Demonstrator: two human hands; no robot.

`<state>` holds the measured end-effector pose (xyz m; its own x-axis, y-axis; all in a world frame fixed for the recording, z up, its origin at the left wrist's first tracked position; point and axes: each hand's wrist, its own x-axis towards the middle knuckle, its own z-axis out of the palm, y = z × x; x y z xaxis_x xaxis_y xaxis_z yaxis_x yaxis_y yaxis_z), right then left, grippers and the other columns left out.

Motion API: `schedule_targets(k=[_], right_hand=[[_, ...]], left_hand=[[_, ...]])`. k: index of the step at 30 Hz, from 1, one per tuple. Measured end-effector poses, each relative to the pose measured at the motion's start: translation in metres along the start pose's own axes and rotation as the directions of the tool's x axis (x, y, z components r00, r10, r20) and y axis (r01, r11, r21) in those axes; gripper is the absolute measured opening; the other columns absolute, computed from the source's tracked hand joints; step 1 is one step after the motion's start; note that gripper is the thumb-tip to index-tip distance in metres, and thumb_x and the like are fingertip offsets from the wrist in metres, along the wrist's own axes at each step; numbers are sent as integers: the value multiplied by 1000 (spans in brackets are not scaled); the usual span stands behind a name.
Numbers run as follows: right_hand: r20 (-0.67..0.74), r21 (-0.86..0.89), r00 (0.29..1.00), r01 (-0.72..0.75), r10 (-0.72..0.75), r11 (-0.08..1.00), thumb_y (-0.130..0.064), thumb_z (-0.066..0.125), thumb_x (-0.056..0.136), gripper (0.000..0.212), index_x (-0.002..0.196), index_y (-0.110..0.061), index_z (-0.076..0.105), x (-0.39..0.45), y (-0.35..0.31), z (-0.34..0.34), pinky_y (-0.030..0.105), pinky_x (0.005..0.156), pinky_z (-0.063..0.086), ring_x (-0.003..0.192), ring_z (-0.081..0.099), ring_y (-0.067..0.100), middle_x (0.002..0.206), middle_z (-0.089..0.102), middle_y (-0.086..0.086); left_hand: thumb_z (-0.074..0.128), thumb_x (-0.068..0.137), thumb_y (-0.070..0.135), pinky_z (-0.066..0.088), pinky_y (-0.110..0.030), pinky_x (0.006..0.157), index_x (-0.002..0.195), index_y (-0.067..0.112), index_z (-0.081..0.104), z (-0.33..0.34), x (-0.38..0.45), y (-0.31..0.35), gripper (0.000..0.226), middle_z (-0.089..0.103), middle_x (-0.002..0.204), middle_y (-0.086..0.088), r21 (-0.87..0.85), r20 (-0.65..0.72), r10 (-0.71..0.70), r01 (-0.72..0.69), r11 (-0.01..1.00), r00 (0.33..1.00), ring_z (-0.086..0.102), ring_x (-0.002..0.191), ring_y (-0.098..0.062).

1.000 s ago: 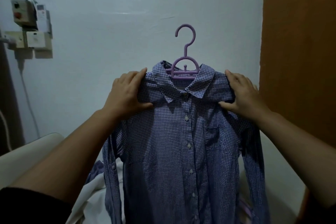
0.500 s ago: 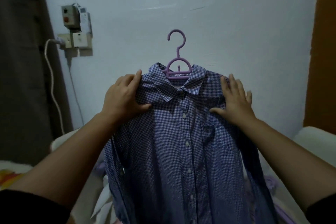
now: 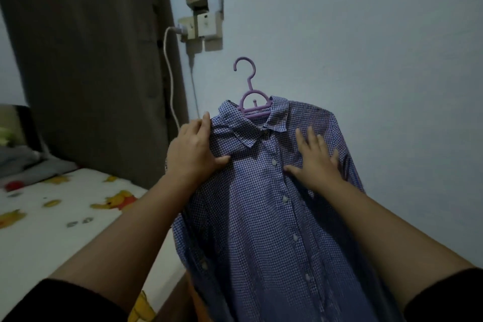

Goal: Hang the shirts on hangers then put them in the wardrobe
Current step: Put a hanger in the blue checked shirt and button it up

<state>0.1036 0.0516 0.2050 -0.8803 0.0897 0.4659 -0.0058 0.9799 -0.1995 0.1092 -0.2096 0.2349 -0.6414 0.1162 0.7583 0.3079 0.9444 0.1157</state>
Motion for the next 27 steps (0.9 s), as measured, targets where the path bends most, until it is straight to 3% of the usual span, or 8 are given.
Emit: schedule_targets(k=[14,27], right_hand=[[216,141,964,126,-155,982,-56,46,91,85,149,-33,-12,99,-106,161,60,112,-1,146,-11,24,157,-21,-2],[253,159,943,179,-215,971,-57,43,92,82,149,-34,-11,117,-141,196,60,112,1,146,-8,23,158,-18,-2]], left_hand=[[68,73,64,42,-38,100,152,11,11,112,13,-130,111,38,142,-9,121,76,-386,375,919,920,36,129,-26],[62,72,72,41,-39,102,152,9,12,127,19,-157,114,35,147,-10,125,144,-475,460,879,868,35,133,-27]])
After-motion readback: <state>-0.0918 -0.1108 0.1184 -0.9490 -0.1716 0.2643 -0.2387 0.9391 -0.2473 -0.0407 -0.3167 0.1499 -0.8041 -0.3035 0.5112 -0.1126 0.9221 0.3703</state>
